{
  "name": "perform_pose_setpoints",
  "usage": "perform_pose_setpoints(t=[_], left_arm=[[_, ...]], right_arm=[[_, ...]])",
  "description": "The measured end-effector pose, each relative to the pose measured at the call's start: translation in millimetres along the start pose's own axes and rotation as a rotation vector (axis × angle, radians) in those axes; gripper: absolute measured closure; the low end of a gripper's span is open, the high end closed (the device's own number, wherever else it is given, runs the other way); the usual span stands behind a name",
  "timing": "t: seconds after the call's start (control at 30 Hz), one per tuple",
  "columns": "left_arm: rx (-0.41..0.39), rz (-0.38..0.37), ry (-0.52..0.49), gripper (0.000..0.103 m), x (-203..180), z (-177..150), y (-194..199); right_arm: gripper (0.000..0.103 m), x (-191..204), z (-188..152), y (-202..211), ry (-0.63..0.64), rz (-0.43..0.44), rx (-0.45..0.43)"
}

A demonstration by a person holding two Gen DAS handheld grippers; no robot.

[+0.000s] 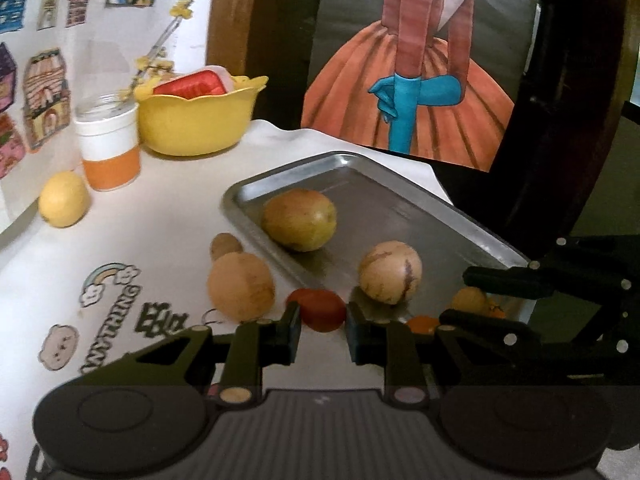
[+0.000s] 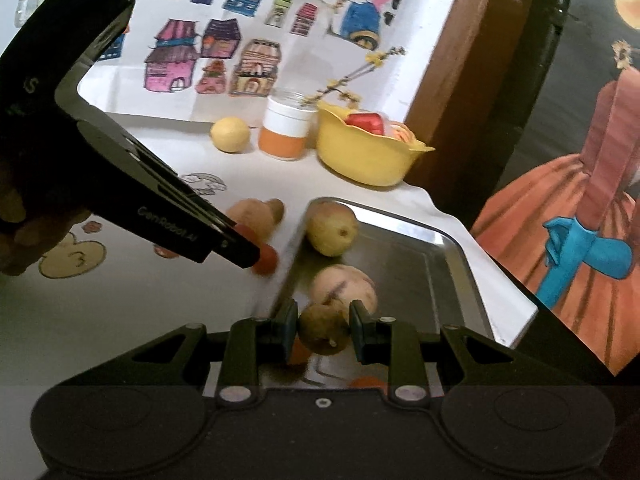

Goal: Organize fruits
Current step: 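Carry the tomato and brown fruit with both tools down into the tray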

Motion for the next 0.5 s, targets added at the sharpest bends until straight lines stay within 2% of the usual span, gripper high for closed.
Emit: perform_pose_setpoints(t=[0.5], left_arm=[[0.038,-0.029,-0.040,0.077,-26,4,-29]], right_arm=[[0.073,-24,-17,-10,-0.062,-0.015,0.003]])
Point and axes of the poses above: each gripper's, at about its wrist camera, not at the fingertips, and y roughly against the way its jaws point, x to its left, z to its top, the point moved 8 cm from there along -y, roughly the way its jaws point, and after that the axes turned 6 degrees about -z, right-handed, at the moved point
